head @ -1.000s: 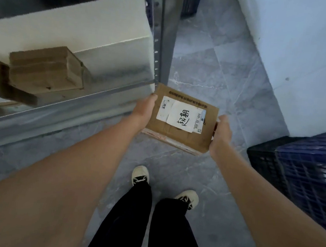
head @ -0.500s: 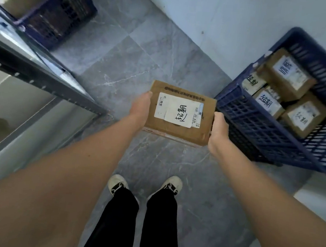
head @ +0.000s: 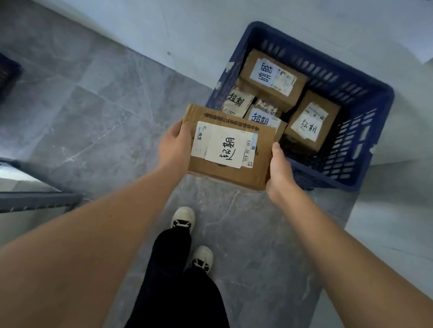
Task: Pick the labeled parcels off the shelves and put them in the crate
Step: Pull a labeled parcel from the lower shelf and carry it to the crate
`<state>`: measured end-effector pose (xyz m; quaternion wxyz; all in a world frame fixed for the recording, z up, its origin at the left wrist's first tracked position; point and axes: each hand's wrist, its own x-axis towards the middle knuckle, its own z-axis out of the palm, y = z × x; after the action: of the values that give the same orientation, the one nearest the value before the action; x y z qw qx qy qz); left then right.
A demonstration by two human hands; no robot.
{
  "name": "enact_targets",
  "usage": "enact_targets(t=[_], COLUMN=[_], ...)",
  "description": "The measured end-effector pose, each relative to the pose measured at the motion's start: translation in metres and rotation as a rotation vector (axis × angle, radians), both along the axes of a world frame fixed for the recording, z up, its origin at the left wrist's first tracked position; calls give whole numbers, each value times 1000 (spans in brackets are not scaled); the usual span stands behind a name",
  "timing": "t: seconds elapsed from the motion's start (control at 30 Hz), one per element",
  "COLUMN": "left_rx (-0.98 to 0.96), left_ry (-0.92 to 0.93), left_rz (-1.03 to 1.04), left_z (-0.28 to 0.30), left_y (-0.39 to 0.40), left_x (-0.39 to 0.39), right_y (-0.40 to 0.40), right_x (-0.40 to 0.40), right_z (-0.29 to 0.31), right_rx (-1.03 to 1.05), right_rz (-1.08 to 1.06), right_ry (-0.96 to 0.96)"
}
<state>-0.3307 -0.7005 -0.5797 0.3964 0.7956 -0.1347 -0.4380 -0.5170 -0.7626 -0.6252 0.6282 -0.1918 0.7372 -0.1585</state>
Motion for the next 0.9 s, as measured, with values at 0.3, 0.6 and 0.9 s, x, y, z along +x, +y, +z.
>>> enact_targets(t=[0.3, 0.6, 0.9], left_rx=[124, 169, 325], left_ry=[92, 106, 24], left_rz=[-196, -224, -226], left_z=[-7, -59, -105], left_y=[-131, -219, -243], left_x=[-18, -35, -34], right_y=[-107, -158, -168], right_x=[-38, -51, -30], right_z=[-3, -69, -104], right_rx=[-11, 10, 152], right_rz=[-164, -280, -204], right_ry=[-23, -92, -160])
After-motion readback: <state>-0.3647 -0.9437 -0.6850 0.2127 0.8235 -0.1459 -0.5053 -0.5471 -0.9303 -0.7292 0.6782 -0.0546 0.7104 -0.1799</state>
